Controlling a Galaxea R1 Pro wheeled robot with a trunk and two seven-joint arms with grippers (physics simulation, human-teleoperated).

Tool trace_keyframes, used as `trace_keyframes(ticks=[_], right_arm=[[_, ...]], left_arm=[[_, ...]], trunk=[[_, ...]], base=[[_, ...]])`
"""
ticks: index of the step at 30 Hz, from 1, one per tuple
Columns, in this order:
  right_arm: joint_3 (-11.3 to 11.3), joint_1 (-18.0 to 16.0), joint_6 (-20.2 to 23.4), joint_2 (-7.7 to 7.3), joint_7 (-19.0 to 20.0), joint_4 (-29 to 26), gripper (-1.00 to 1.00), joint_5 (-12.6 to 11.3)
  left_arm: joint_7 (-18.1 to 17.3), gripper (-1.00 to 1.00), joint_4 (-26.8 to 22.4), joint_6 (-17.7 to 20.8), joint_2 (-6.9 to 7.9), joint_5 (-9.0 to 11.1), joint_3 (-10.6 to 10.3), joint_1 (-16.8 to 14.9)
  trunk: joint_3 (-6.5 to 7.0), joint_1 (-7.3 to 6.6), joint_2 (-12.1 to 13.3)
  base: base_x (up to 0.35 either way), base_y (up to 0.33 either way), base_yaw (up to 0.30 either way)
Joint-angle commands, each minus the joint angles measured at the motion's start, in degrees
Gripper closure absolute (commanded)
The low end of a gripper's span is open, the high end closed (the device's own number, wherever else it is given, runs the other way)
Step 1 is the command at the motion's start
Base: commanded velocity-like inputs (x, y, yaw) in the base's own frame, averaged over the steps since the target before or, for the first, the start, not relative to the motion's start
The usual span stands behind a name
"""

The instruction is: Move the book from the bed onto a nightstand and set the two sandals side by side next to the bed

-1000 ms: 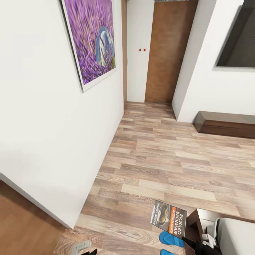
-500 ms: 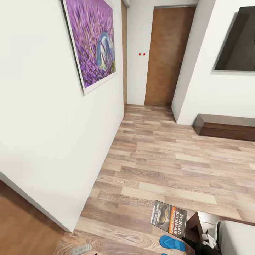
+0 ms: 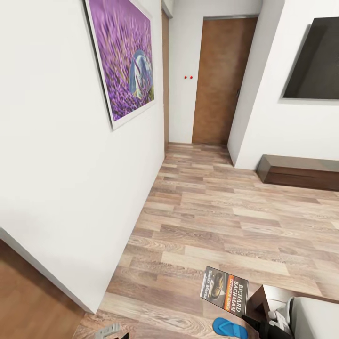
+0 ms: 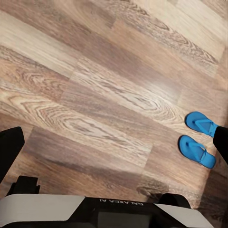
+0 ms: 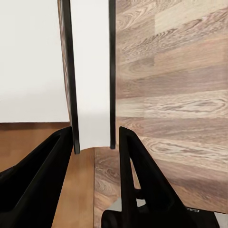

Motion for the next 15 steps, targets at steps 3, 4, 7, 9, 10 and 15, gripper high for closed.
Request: trace_keyframes(ticks=[3, 4, 7, 9, 10, 15], right_arm=[[-0.4, 0.0, 0.6, 0.01, 0.2, 0.0, 1.0, 0.0], [-0.4, 0.0, 0.6, 0.01, 0.2, 0.0, 1.0, 0.0], [-0.4, 0.0, 0.6, 0.01, 0.2, 0.0, 1.0, 0.0], [-0.4, 0.0, 0.6, 0.01, 0.2, 0.0, 1.0, 0.0], [-0.4, 0.0, 0.6, 0.0, 0.2, 0.0, 1.0, 0.0], [-0.4, 0.0, 0.6, 0.0, 0.2, 0.0, 1.0, 0.0]], left_arm=[[-0.4, -1.0, 0.1, -0.1, -0.01, 0.5, 0.2, 0.0], [-0.4, -1.0, 0.1, -0.1, -0.01, 0.5, 0.2, 0.0], [-0.4, -1.0, 0.1, -0.2, -0.01, 0.5, 0.2, 0.0], [-0.4, -1.0, 0.1, -0.2, -0.01, 0.5, 0.2, 0.0], [-0.4, -1.0, 0.1, -0.2, -0.01, 0.5, 0.2, 0.0], [-0.4, -1.0, 0.1, -0.2, -0.01, 0.5, 0.2, 0.0]], trunk=[[0.2, 0.02, -0.1], [0.3, 0.02, -0.1], [0.58, 0.02, -0.1], [0.77, 0.02, -0.1], [0.86, 0.02, -0.1], [1.33, 0.02, -0.1]], base=[[0.0, 0.0, 0.0], [0.0, 0.0, 0.0], [0.0, 0.0, 0.0], [0.0, 0.0, 0.0], [0.0, 0.0, 0.0], [0.0, 0.0, 0.0]])
